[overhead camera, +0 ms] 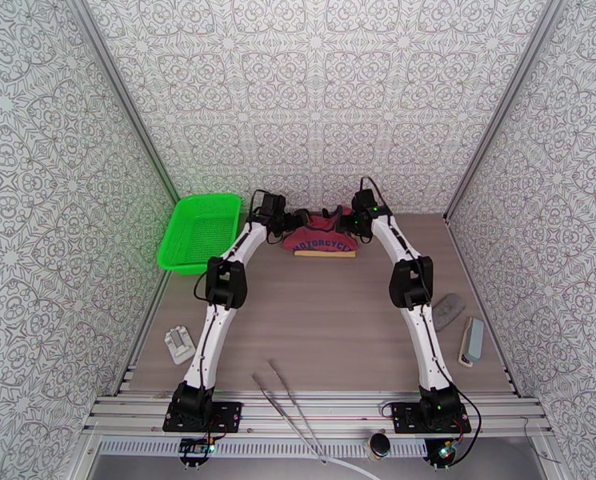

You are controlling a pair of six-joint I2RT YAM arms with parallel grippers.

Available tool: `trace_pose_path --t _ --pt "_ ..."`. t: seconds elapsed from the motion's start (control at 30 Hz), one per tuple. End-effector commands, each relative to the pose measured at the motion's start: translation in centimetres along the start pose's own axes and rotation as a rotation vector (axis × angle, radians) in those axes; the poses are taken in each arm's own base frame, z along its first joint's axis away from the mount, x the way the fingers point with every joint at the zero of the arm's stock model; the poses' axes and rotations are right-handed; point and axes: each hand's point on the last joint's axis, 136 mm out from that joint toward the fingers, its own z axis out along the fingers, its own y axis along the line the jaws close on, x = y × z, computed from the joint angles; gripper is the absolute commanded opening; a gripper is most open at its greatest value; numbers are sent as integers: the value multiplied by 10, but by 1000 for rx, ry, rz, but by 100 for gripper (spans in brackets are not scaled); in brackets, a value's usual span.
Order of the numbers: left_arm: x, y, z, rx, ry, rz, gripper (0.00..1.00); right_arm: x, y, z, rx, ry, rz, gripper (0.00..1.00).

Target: Fold and stack the mixed laundry pile

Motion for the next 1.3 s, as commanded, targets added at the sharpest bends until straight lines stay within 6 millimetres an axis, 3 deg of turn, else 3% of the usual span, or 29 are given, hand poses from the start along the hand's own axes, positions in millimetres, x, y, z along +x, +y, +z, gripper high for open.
trace_pose_path --t 0.0,0.1,0.17,0.27,0.37,0.47,0.57,0.67,0.8,0.9,0.97,1.07,1.1,1.27 --pt "-62 -56 -83 70 -157 99 99 -46 8 -89 25 -158 -53 99" --pt "-80 -84 -147 48 -255 199 99 -49 5 -148 65 -239 -86 99" --pt "-88 -101 -201 27 -357 266 99 -42 0 -189 86 -306 -101 99" --pt "-72 -103 -280 -33 -510 360 99 -14 -15 -250 137 -424 -104 99" --pt "-43 -79 -342 -143 -662 420 99 31 -42 -279 203 -515 -75 99" --pt "-6 -37 -376 -280 -800 454 99 82 -58 -270 206 -558 -143 99" --pt "51 8 -383 -298 -919 541 99 122 -84 -264 247 -689 -126 99" --pt "85 73 -405 -453 -1037 411 99 153 -106 -264 308 -764 -119 99" --pt "120 133 -396 -662 -902 385 99 179 -128 -246 403 -720 -158 99" --pt "130 165 -388 -671 -930 332 99 179 -134 -233 403 -779 -157 99" --pt "124 176 -381 -657 -974 315 100 169 -130 -226 371 -793 -177 99" --pt "117 175 -349 -578 -944 408 99 156 -123 -216 336 -837 -222 99" --pt "121 172 -334 -525 -897 452 99 155 -126 -210 335 -835 -224 99" --pt "103 186 -314 -596 -764 407 99 154 -157 -185 314 -768 -108 99"
